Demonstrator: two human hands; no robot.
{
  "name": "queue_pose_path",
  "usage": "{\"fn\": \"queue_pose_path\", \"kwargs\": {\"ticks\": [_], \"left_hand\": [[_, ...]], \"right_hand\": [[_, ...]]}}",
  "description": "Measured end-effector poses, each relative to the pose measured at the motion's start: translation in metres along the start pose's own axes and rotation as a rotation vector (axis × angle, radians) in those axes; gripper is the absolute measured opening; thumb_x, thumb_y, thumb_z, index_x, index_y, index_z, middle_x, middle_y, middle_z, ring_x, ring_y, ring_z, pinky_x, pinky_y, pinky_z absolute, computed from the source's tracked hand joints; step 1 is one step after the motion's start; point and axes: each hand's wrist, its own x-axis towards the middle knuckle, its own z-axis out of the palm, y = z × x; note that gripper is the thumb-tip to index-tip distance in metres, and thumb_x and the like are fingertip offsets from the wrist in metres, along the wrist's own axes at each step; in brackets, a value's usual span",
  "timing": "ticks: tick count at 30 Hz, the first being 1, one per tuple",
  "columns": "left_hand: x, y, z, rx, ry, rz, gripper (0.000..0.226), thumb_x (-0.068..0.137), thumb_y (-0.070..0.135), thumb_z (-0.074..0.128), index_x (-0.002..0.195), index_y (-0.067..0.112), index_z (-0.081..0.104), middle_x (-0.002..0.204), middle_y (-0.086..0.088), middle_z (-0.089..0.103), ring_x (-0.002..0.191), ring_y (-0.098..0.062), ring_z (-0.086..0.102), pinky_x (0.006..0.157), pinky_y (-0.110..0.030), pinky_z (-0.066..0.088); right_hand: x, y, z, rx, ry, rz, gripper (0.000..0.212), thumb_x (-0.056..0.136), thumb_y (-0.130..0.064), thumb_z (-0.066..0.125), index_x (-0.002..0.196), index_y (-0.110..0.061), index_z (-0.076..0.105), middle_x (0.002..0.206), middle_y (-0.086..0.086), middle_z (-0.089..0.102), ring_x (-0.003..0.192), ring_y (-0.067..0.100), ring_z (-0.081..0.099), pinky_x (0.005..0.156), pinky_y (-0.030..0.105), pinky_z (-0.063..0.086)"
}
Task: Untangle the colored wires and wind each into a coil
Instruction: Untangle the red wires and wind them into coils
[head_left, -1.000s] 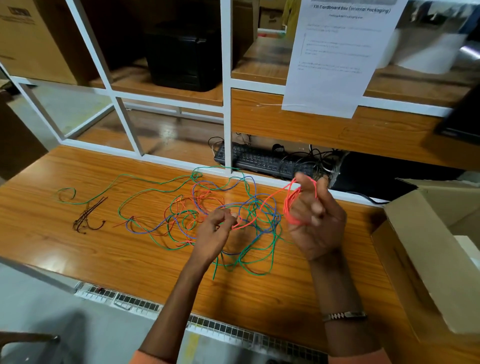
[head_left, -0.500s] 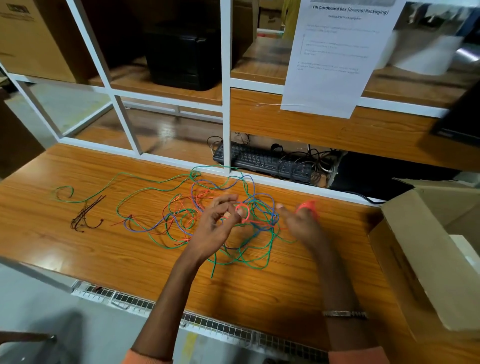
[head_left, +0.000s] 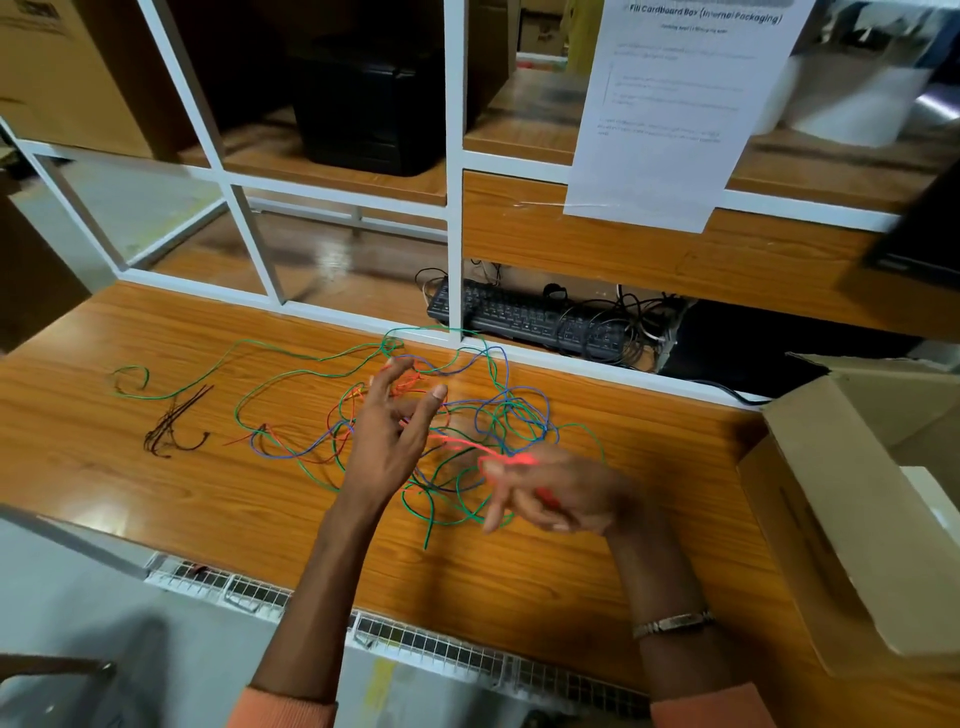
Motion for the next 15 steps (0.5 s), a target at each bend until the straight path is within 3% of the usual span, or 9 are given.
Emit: {"fn": "queue_pose_path", "kwargs": {"ticks": [2, 3, 6, 9, 12, 14, 15], "left_hand": [[-0.004, 0.000, 0.000, -0.101, 0.014, -0.074, 0.018, 0.095, 0.039, 0.074, 0.080, 0.035, 0.065, 0.084, 0.017, 0.067, 0.080, -0.015, 0.063, 0.065, -0.020, 0.046], [-0.004, -0.002, -0.001, -0.112, 0.035, -0.097, 0.016, 0.094, 0.044, 0.076, 0.084, 0.038, 0.064, 0.070, 0.017, 0.061, 0.068, -0.021, 0.058, 0.061, -0.026, 0.043], [-0.003, -0.010, -0.002, -0.048, 0.077, -0.101, 0.017, 0.090, 0.053, 0.078, 0.084, 0.052, 0.062, 0.083, 0.005, 0.061, 0.069, -0.021, 0.061, 0.067, -0.034, 0.047], [-0.002, -0.004, 0.004, -0.025, 0.023, -0.079, 0.022, 0.091, 0.043, 0.079, 0.082, 0.046, 0.059, 0.087, -0.005, 0.059, 0.063, -0.007, 0.056, 0.058, -0.026, 0.045], [-0.004, -0.004, 0.006, -0.010, -0.068, -0.036, 0.025, 0.091, 0.034, 0.081, 0.086, 0.040, 0.058, 0.077, 0.003, 0.054, 0.067, -0.007, 0.054, 0.064, -0.027, 0.042], [-0.009, 0.000, 0.007, -0.060, -0.122, -0.038, 0.026, 0.090, 0.031, 0.082, 0.081, 0.025, 0.060, 0.071, 0.003, 0.053, 0.063, -0.009, 0.057, 0.062, -0.028, 0.041], [-0.012, 0.005, 0.007, -0.086, -0.154, -0.032, 0.031, 0.091, 0.033, 0.081, 0.074, 0.019, 0.060, 0.071, 0.002, 0.056, 0.065, -0.012, 0.060, 0.063, -0.030, 0.044]], "right_hand": [[-0.007, 0.009, -0.011, 0.287, 0.012, -0.211, 0.049, 0.102, -0.042, 0.055, 0.079, -0.006, 0.079, 0.029, 0.007, 0.029, 0.025, 0.016, 0.020, 0.042, 0.027, 0.030], [-0.010, 0.013, -0.015, 0.414, 0.014, -0.289, 0.050, 0.102, -0.040, 0.054, 0.078, -0.004, 0.078, 0.027, 0.005, 0.024, 0.024, 0.015, 0.016, 0.042, 0.024, 0.030], [-0.016, 0.013, -0.027, 0.730, 0.094, -0.453, 0.053, 0.105, -0.037, 0.052, 0.083, 0.006, 0.073, 0.031, 0.004, 0.022, 0.028, 0.014, 0.015, 0.041, 0.020, 0.033], [-0.016, 0.003, -0.038, 1.055, 0.178, -0.615, 0.048, 0.110, -0.031, 0.043, 0.111, 0.009, 0.068, 0.049, -0.003, 0.048, 0.042, 0.006, 0.032, 0.048, 0.017, 0.031], [-0.021, -0.006, -0.051, 1.268, 0.428, -0.747, 0.046, 0.111, -0.022, 0.036, 0.121, 0.011, 0.066, 0.093, 0.002, 0.064, 0.066, 0.003, 0.060, 0.064, 0.011, 0.045], [-0.024, -0.006, -0.059, 1.283, 0.613, -0.743, 0.039, 0.104, -0.016, 0.046, 0.119, 0.015, 0.065, 0.113, 0.010, 0.072, 0.095, 0.016, 0.074, 0.083, 0.017, 0.057], [-0.022, -0.005, -0.060, 1.246, 0.681, -0.706, 0.036, 0.101, -0.013, 0.048, 0.116, 0.014, 0.066, 0.121, 0.017, 0.071, 0.110, 0.023, 0.073, 0.095, 0.022, 0.056]]}}
